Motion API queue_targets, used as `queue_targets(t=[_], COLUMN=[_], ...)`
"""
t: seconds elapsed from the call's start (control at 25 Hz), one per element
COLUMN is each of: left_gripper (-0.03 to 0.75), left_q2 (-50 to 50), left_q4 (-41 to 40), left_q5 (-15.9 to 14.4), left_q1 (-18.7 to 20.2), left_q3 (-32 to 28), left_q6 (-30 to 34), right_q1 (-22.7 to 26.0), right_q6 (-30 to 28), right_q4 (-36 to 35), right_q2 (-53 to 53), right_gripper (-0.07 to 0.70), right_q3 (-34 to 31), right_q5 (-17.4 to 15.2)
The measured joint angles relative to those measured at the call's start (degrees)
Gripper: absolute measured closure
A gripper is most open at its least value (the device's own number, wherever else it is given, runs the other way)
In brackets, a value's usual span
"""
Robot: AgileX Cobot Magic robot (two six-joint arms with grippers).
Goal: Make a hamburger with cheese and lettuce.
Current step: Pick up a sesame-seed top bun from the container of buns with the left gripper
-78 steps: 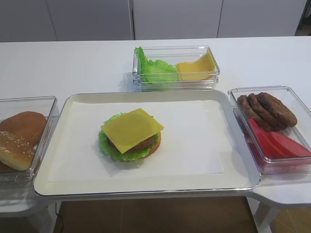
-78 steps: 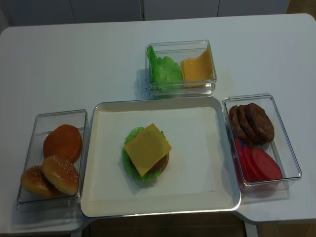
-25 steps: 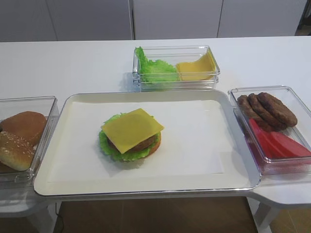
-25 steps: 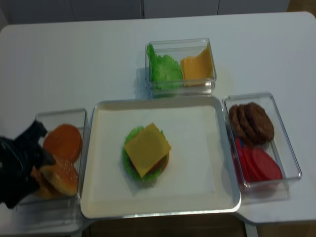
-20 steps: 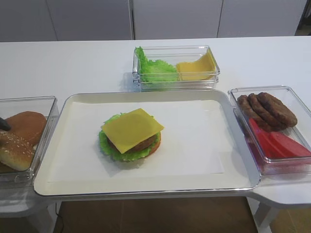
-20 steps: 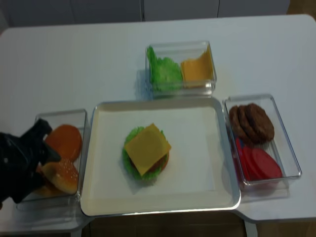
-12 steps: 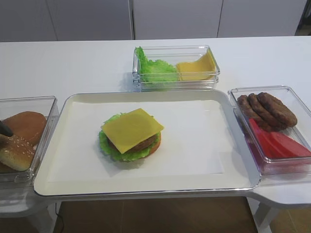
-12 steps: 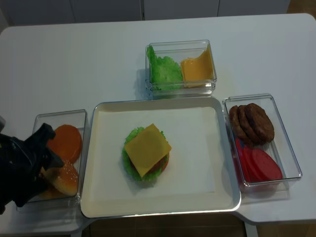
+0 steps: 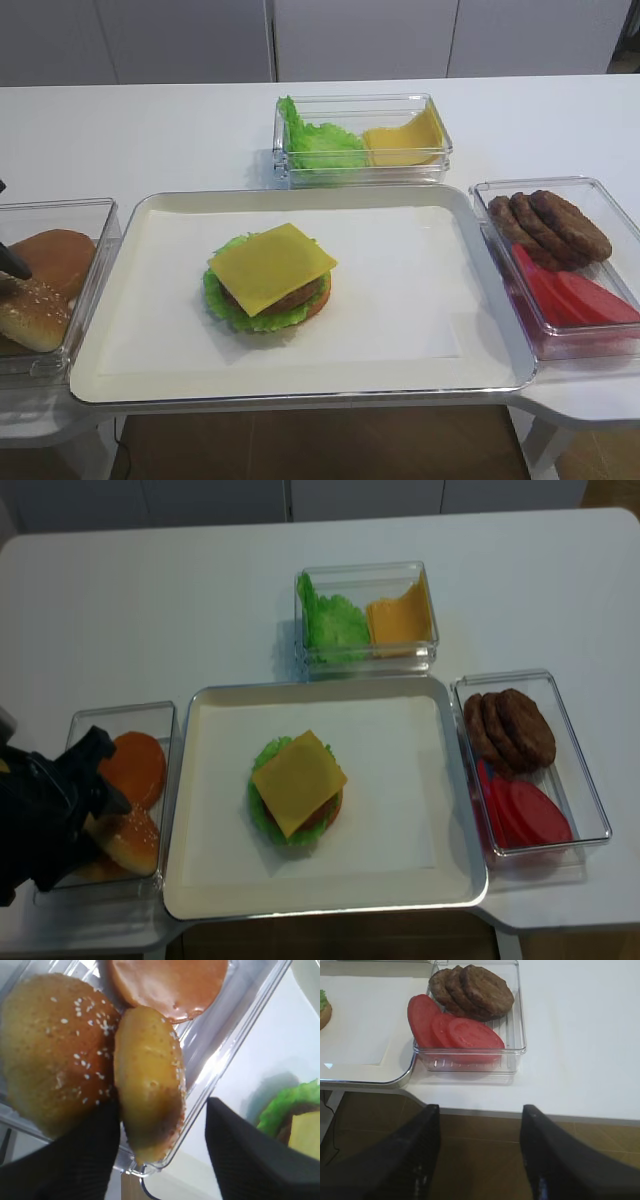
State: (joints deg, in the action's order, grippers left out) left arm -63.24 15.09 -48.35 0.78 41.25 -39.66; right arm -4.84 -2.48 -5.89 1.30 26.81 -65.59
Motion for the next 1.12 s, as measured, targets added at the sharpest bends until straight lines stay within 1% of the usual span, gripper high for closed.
queue_targets(t=[0.16, 0.36, 0.48, 0.76, 0.96, 1.12], left_gripper=[0.326, 0.401, 0.428, 0.437, 0.468, 0.477], left_q2=[0.0, 0.0, 0.0, 0.0, -0.09, -0.09], left_q4=[0.0, 0.0, 0.0, 0.0, 0.0, -0.5], left_q5=[0.25, 0.25, 0.25, 0.25, 0.25, 0.25], left_q1=[0.0, 0.0, 0.0, 0.0, 0.0, 0.0], left_q3=[0.0, 0.0, 0.0, 0.0, -0.13, -0.13], left_q6=[0.0, 0.0, 0.0, 0.0, 0.0, 0.0], right_q1=[0.0, 0.0, 0.0, 0.0, 0.0, 0.0], right_q6=[0.0, 0.0, 0.0, 0.0, 0.0, 0.0], right_q4=[0.0, 0.0, 0.0, 0.0, 0.0, 0.0], right_q2=[0.0, 0.0, 0.0, 0.0, 0.0, 0.0], right_gripper=[0.225, 0.225, 0.226, 0.225, 0.225, 0.225], right_q3=[0.0, 0.0, 0.0, 0.0, 0.0, 0.0], right_q5=[0.0, 0.0, 0.0, 0.0, 0.0, 0.0])
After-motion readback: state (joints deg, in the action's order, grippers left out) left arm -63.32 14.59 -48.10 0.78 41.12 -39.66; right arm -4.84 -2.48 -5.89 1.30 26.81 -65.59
